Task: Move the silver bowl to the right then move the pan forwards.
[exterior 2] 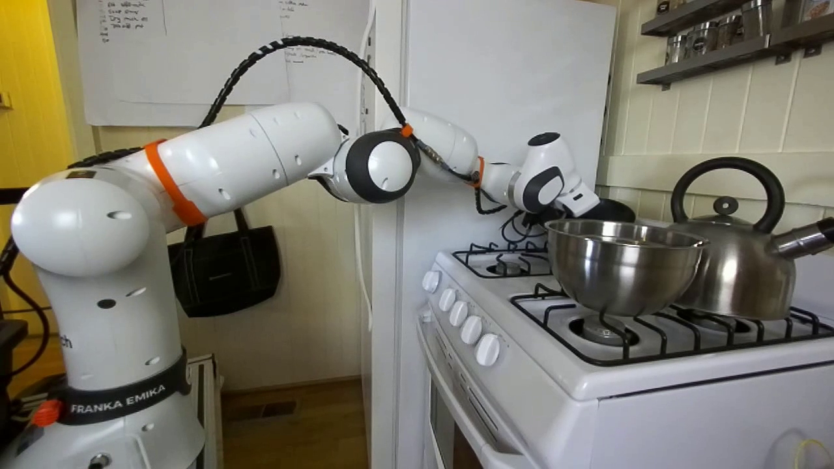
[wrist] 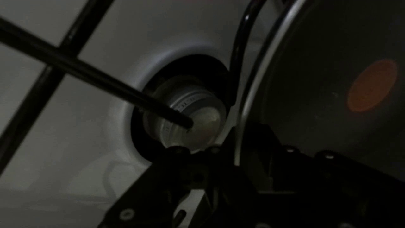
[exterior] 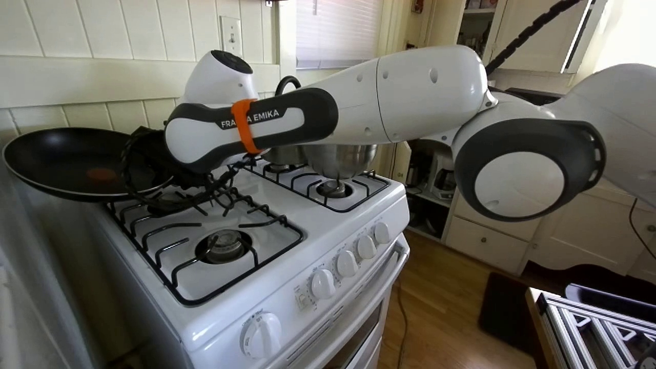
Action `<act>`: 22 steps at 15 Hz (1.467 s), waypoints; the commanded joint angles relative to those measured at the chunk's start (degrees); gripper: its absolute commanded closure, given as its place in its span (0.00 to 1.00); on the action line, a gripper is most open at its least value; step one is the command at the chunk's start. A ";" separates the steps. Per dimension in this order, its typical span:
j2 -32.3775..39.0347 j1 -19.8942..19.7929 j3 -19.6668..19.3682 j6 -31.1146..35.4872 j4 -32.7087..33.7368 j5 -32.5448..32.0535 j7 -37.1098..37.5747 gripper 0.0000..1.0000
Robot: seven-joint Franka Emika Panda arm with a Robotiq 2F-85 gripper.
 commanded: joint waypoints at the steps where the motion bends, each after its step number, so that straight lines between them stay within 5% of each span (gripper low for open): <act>1: 1.19 0.25 0.14 -0.64 3.21 -0.88 1.56 0.95; 14: -12.36 4.83 -7.97 -6.80 -6.30 -10.78 -0.59 0.99; 22: -24.65 8.22 -12.02 -3.10 -23.21 -12.71 0.58 0.98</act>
